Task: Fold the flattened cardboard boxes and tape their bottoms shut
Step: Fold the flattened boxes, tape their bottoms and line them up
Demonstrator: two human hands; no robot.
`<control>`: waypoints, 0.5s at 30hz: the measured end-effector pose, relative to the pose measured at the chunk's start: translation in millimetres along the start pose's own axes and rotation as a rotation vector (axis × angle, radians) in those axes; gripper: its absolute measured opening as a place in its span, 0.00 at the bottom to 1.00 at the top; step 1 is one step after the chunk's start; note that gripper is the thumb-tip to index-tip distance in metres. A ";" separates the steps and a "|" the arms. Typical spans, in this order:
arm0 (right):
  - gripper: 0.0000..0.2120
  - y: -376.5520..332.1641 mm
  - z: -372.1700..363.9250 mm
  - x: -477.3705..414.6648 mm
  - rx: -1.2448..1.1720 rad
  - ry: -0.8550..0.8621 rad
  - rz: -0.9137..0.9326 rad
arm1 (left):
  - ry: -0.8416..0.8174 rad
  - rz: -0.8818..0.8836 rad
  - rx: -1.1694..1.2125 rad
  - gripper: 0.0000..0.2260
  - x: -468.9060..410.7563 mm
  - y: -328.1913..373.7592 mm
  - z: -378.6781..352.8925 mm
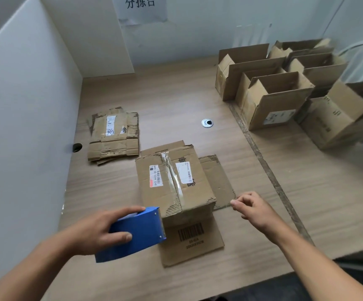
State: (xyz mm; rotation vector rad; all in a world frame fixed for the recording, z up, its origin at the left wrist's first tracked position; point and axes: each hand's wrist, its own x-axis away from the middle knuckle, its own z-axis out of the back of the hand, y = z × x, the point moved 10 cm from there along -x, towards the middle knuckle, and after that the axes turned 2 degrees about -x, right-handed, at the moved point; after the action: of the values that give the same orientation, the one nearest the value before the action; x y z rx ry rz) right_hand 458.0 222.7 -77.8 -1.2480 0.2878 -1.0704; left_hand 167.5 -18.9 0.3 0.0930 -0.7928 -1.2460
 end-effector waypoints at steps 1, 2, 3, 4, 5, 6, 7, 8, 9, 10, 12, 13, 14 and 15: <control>0.12 1.5 -1.3 -1.2 0.014 0.005 -0.004 | -0.008 0.004 0.020 0.24 -0.3 0.6 1.0; 0.12 1.3 -2.8 -2.8 0.024 0.019 -0.006 | -0.019 0.014 0.031 0.23 -1.6 0.2 0.8; 0.12 0.8 -4.5 -4.9 0.032 0.039 -0.008 | -0.022 0.031 0.049 0.22 -2.6 0.5 2.1; 0.12 -1.2 -6.5 -6.9 0.040 0.057 -0.008 | -0.024 0.049 0.070 0.21 -3.3 -0.4 3.9; 0.13 -3.8 -8.7 -9.2 0.052 0.068 -0.009 | -0.023 0.068 0.093 0.21 -4.4 -1.5 6.6; 0.13 -6.2 -10.6 -12.0 0.070 0.076 -0.007 | -0.025 0.089 0.117 0.22 -5.1 -5.1 8.4; 0.15 -9.6 -12.0 -14.1 0.085 0.082 0.002 | -0.027 0.102 0.133 0.24 -5.0 -8.5 9.7; 0.16 -12.1 -12.8 -16.7 0.091 0.089 0.007 | -0.034 0.111 0.152 0.24 -4.4 -11.2 10.6; 0.17 -13.8 -13.0 -19.0 0.084 0.091 0.001 | -0.037 0.105 0.177 0.25 -3.4 -11.2 12.3; 0.16 -15.7 -13.2 -20.5 0.076 0.084 -0.002 | -0.039 0.094 0.204 0.25 -1.2 -9.7 14.6; 0.16 -16.7 -8.8 -22.7 0.077 0.076 -0.006 | -0.060 0.087 0.224 0.25 5.6 -10.2 18.1; 0.16 -15.7 -3.1 -24.1 0.084 0.092 -0.002 | -0.071 0.093 0.214 0.26 9.5 -14.1 19.1; 0.16 -13.4 4.6 -26.3 0.082 0.118 0.002 | -0.082 0.106 0.201 0.26 13.3 -19.9 20.0; 0.16 -10.9 11.4 -27.3 0.086 0.140 -0.001 | -0.083 0.127 0.199 0.26 17.2 -26.5 21.1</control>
State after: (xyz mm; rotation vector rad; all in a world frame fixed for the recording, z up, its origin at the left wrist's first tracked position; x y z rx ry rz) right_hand 446.4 251.7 -74.0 -1.0982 0.3445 -1.1617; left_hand 135.5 -35.8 11.6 0.1505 -0.9791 -1.0549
